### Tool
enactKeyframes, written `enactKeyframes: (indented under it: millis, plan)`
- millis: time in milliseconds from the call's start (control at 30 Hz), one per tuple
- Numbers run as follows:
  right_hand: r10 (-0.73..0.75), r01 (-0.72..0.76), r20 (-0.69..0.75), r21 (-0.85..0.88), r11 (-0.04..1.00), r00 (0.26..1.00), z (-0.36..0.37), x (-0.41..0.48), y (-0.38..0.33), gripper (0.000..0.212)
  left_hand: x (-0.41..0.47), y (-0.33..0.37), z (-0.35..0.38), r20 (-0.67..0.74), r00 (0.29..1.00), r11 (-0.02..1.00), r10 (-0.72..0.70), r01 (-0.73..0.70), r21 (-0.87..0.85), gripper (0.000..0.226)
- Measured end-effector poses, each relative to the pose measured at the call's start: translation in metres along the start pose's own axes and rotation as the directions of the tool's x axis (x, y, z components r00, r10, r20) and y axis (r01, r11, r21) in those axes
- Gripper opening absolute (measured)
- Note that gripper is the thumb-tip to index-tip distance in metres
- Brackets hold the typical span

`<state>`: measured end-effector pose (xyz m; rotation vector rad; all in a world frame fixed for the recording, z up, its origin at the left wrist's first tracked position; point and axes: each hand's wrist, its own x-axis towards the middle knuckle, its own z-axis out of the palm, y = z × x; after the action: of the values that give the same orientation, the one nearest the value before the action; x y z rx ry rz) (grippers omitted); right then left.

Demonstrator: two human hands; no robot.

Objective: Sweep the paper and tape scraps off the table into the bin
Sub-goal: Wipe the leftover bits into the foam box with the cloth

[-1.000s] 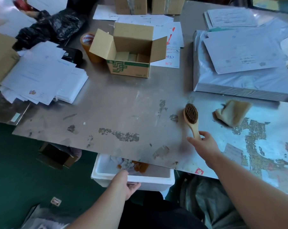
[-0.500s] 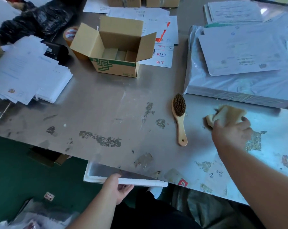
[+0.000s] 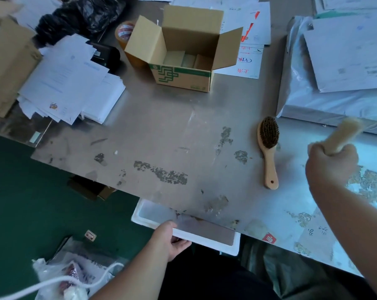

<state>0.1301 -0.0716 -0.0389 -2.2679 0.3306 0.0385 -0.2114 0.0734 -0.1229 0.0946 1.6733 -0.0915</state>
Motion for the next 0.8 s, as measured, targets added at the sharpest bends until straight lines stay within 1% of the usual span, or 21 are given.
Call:
enactKeyframes:
  millis: [67, 133, 200, 267, 333, 367, 400, 467, 500, 567, 600, 667, 733, 800]
  plan:
    - [-0.092, 0.089, 0.082, 0.035, 0.995, 0.992, 0.007, -0.030, -0.012, 0.022, 0.003, 0.007, -0.007, 0.009, 1.000, 1.000, -0.006, 0.006, 0.019, 0.018]
    - [-0.124, 0.115, 0.167, 0.065, 0.991, 0.978, 0.019, -0.063, -0.023, 0.018, 0.005, 0.015, -0.016, 0.013, 1.000, 0.999, -0.010, 0.009, 0.045, 0.020]
    - [-0.099, 0.069, 0.249, 0.125, 0.990, 0.963, 0.036, -0.090, -0.030, 0.026, 0.008, 0.026, -0.025, 0.010, 1.000, 0.997, -0.009, 0.008, 0.072, 0.026]
    - [-0.016, -0.051, 0.306, 0.211, 0.976, 0.952, 0.057, -0.108, -0.039, 0.033, 0.010, 0.038, -0.036, 0.013, 1.000, 0.996, -0.006, 0.004, 0.093, 0.030]
    - [0.086, -0.187, 0.299, 0.329, 0.926, 0.951, 0.077, -0.119, -0.047, 0.038, 0.011, 0.050, -0.043, 0.020, 1.000, 0.995, -0.014, 0.012, 0.103, 0.026]
    - [0.119, -0.214, 0.270, 0.355, 0.910, 0.956, 0.083, -0.126, -0.052, 0.040, 0.010, 0.055, -0.046, 0.023, 1.000, 0.995, -0.022, 0.019, 0.103, 0.024]
    - [0.131, -0.207, 0.227, 0.358, 0.911, 0.965, 0.088, -0.133, -0.056, 0.042, 0.010, 0.060, -0.050, 0.022, 1.000, 0.994, -0.022, 0.020, 0.108, 0.022]
    - [0.088, -0.112, 0.091, 0.304, 0.946, 0.992, 0.092, -0.142, -0.057, 0.045, 0.011, 0.069, -0.054, 0.021, 1.000, 0.992, -0.019, 0.016, 0.124, 0.024]
    - [0.041, -0.052, 0.047, 0.266, 0.963, 0.998, 0.093, -0.145, -0.055, 0.046, 0.012, 0.073, -0.055, 0.025, 0.999, 0.991, -0.020, 0.017, 0.130, 0.026]
    - [-0.055, 0.046, 0.043, 0.197, 0.979, 0.998, 0.101, -0.148, -0.046, 0.052, 0.012, 0.081, -0.057, 0.033, 0.999, 0.990, -0.020, 0.016, 0.137, 0.025]
    - [-0.079, 0.069, 0.053, 0.157, 0.985, 0.996, 0.107, -0.149, -0.043, 0.053, 0.012, 0.086, -0.058, 0.033, 0.999, 0.991, -0.021, 0.016, 0.132, 0.024]
    - [-0.032, 0.026, 0.133, 0.042, 0.999, 0.991, 0.120, -0.146, -0.035, 0.053, 0.012, 0.094, -0.059, 0.030, 0.999, 0.992, -0.019, 0.015, 0.124, 0.023]
    - [0.074, -0.054, 0.211, -0.100, 0.994, 0.975, 0.138, -0.148, -0.034, 0.049, 0.014, 0.105, -0.063, 0.031, 0.999, 0.993, -0.019, 0.015, 0.120, 0.022]
    - [0.104, -0.068, 0.231, -0.158, 0.985, 0.967, 0.149, -0.148, -0.040, 0.047, 0.014, 0.111, -0.066, 0.031, 0.999, 0.992, -0.024, 0.020, 0.122, 0.018]
